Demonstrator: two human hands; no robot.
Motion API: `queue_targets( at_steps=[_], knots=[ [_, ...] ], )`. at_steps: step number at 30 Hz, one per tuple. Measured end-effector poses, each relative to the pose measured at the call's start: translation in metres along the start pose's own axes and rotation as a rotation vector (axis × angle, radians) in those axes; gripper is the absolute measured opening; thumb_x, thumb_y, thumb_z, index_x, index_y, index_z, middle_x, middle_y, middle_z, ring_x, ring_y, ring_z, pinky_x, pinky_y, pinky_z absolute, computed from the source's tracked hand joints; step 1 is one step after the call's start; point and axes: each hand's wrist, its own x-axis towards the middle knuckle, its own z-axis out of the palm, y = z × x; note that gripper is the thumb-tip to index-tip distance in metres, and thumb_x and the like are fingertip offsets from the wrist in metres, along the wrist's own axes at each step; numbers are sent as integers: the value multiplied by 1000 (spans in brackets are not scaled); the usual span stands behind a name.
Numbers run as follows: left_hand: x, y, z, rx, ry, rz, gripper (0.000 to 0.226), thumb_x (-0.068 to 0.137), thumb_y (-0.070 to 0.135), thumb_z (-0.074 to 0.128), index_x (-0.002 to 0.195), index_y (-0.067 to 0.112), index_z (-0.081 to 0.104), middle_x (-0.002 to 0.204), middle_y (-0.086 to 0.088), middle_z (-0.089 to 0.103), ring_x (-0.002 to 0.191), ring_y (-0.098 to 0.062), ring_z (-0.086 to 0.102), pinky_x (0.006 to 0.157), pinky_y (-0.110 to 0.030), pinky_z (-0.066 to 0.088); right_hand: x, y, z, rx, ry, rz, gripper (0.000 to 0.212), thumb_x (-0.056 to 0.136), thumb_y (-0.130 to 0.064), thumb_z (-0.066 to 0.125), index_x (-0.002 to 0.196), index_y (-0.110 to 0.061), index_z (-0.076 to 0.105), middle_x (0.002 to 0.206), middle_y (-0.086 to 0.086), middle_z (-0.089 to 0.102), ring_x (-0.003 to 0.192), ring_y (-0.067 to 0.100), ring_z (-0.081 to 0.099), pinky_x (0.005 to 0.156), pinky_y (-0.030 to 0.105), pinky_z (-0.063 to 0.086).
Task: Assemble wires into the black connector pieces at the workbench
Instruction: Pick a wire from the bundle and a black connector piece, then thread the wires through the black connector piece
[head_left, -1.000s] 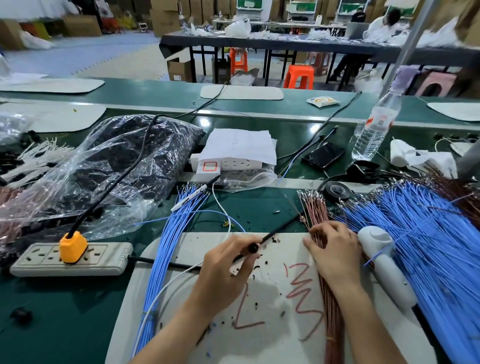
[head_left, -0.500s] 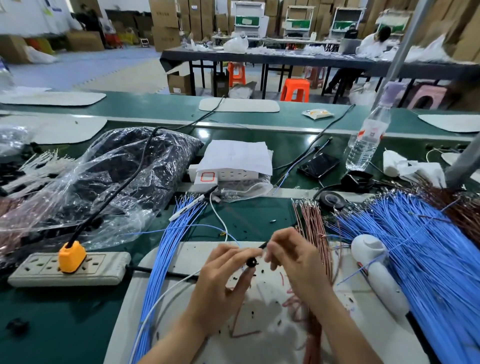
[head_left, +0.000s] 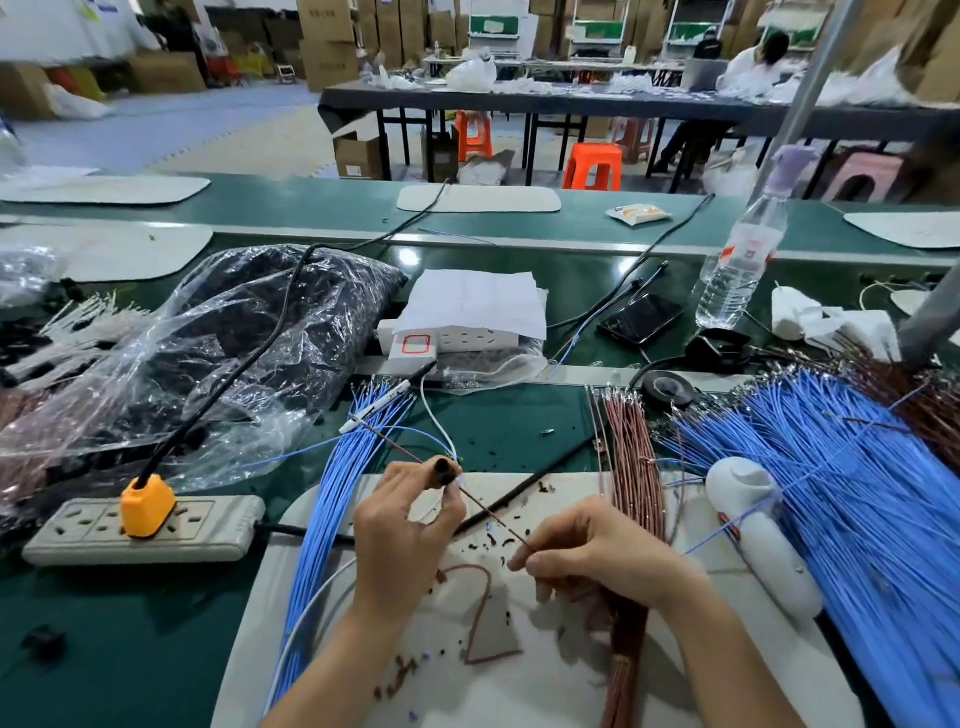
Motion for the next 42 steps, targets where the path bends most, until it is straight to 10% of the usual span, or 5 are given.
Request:
queue_targets(
  at_steps=[4, 16, 22, 33, 42],
  knots=[
    [-1, 2, -1, -17, 95, -90, 23, 81, 27, 56, 86, 13, 73, 80, 12, 65, 74, -3, 60, 72, -15, 47, -2, 5, -9, 155, -37, -2, 11, 83, -18, 71, 90, -13, 77, 76, 10, 73, 61, 13, 65, 57, 19, 51],
    [-9, 10, 3, -118, -104, 106, 21, 84, 15, 58, 102, 13, 68, 90, 6, 70, 76, -6, 60, 68, -15, 48, 20, 17, -11, 1173, 631, -327, 21, 81, -29, 59, 92, -25, 76, 50, -3, 49, 37, 3, 37, 33, 13, 34],
    [-16, 13, 6, -179, -330, 201, 20, 82, 9, 60, 101, 13, 67, 91, 6, 68, 78, -1, 59, 69, -19, 52, 17, 16, -9, 1072, 508, -255, 24, 80, -10, 60, 96, -7, 76, 68, 5, 64, 54, 7, 58, 52, 15, 52],
    [-15, 10, 6, -144, -345, 150, 19, 84, 14, 60, 101, 13, 69, 92, 8, 67, 73, -6, 61, 68, -18, 49, 11, 11, 4, 180, 234, -199, 20, 76, -26, 76, 93, -16, 77, 58, 6, 63, 40, 5, 38, 39, 12, 29],
    [-17, 9, 11, -183, -402, 140, 22, 87, 11, 59, 108, 13, 66, 92, 4, 66, 79, -9, 64, 71, -30, 55, 16, 7, 4, 747, 604, -325, 11, 83, -22, 54, 91, -15, 55, 57, 7, 61, 44, 12, 51, 40, 20, 41]
  ],
)
